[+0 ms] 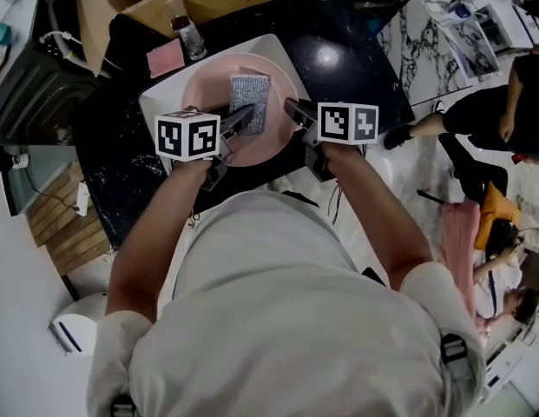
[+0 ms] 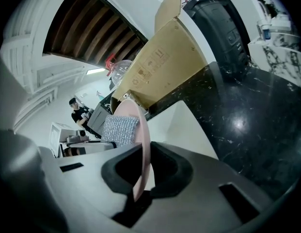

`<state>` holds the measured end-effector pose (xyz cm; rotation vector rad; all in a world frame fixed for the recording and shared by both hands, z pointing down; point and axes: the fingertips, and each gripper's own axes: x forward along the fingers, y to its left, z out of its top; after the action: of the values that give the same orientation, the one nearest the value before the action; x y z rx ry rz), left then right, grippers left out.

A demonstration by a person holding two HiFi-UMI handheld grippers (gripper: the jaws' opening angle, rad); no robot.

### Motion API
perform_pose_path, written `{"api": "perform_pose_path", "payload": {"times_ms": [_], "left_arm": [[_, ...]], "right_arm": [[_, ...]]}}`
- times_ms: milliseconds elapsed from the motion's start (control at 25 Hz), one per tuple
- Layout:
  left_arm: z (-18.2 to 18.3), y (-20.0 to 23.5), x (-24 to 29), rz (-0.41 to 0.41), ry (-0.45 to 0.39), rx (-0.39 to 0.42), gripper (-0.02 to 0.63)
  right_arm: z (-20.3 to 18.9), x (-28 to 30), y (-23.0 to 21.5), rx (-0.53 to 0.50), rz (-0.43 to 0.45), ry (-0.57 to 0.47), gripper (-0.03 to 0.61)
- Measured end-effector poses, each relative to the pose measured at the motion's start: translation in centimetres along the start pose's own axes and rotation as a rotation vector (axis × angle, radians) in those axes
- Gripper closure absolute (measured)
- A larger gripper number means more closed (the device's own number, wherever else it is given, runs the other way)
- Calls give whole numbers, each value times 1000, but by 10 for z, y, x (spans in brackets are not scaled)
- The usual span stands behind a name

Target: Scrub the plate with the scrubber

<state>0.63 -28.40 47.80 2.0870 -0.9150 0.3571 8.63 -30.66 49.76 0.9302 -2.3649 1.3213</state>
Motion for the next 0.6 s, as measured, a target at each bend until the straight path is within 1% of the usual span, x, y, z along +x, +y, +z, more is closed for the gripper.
{"api": "perform_pose_path", "payload": {"times_ms": [440,600], "left_arm": [[-5,55,-49,132,-38,-34,545],[-5,71,-66,199,-45,-19,545]], "right_arm": [[-1,-7,-11,9,-19,-5,551],[-1,-10,-17,21,-32,-8,551]]}}
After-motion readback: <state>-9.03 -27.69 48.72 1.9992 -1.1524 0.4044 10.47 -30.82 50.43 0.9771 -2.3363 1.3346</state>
